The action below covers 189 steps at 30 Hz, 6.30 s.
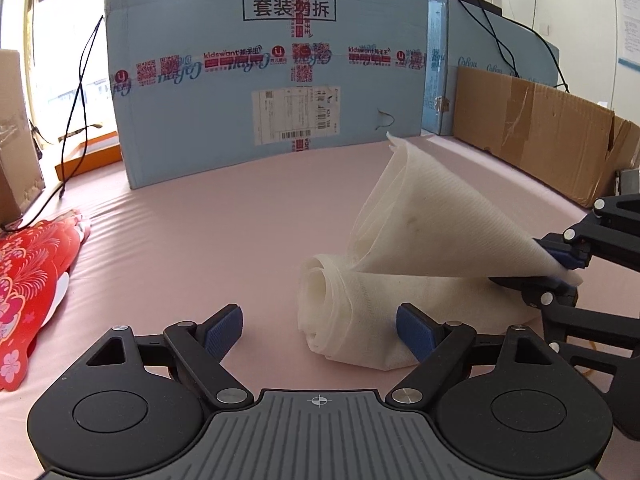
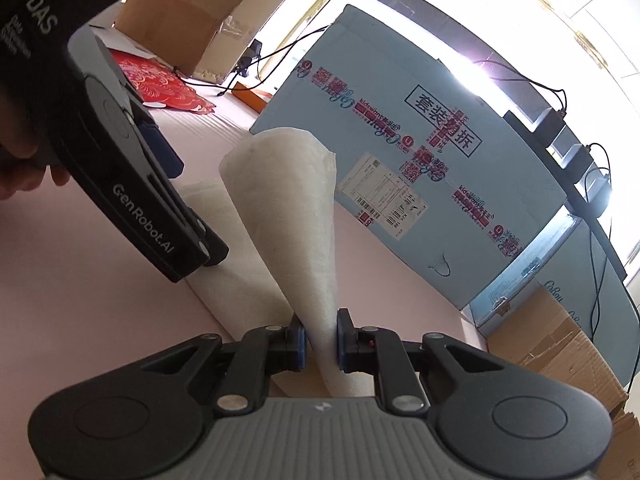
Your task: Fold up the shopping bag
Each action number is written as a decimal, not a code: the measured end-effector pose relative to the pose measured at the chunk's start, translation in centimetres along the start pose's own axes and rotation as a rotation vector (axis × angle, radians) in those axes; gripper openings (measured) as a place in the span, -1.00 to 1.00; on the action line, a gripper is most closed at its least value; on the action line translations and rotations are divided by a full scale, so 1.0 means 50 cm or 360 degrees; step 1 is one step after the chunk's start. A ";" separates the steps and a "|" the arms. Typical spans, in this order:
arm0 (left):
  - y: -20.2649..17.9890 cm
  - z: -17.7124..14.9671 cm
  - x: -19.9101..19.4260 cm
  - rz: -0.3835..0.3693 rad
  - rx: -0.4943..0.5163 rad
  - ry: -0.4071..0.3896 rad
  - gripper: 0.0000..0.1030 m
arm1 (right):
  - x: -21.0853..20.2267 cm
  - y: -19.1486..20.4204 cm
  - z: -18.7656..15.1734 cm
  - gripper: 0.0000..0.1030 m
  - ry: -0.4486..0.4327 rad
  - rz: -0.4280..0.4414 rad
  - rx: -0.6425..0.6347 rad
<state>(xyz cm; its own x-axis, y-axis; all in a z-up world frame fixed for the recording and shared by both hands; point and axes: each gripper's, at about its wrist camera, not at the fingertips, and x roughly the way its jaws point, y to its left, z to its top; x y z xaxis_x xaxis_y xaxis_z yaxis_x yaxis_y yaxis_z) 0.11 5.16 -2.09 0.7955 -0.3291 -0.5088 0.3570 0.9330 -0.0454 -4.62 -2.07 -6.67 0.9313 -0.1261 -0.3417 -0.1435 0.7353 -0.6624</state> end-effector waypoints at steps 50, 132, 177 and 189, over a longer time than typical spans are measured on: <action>-0.048 0.012 0.017 0.0058 0.0201 -0.0001 0.71 | -0.050 -0.204 -0.126 -0.33 -0.0105 0.0916 0.1109; -0.098 0.051 0.100 -0.0544 0.0284 0.0001 0.51 | 0.101 -0.334 -0.301 -0.98 0.0485 0.1010 0.2289; -0.162 0.029 0.094 -0.0590 0.0509 0.0013 -0.16 | 0.142 -0.385 -0.264 -0.96 0.0480 0.1172 0.2360; -0.156 0.029 0.095 -0.0608 0.0468 0.0021 -0.14 | 0.117 -0.394 -0.252 -0.96 0.0491 0.1170 0.2275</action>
<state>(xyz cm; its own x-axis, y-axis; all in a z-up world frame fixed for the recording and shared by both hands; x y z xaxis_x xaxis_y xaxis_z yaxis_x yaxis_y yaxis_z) 1.82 -3.89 -2.91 0.5751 -0.6366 -0.5139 0.7471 0.6646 0.0129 -0.57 -25.69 -4.02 0.6833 0.5175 -0.5151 0.0720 0.6543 0.7528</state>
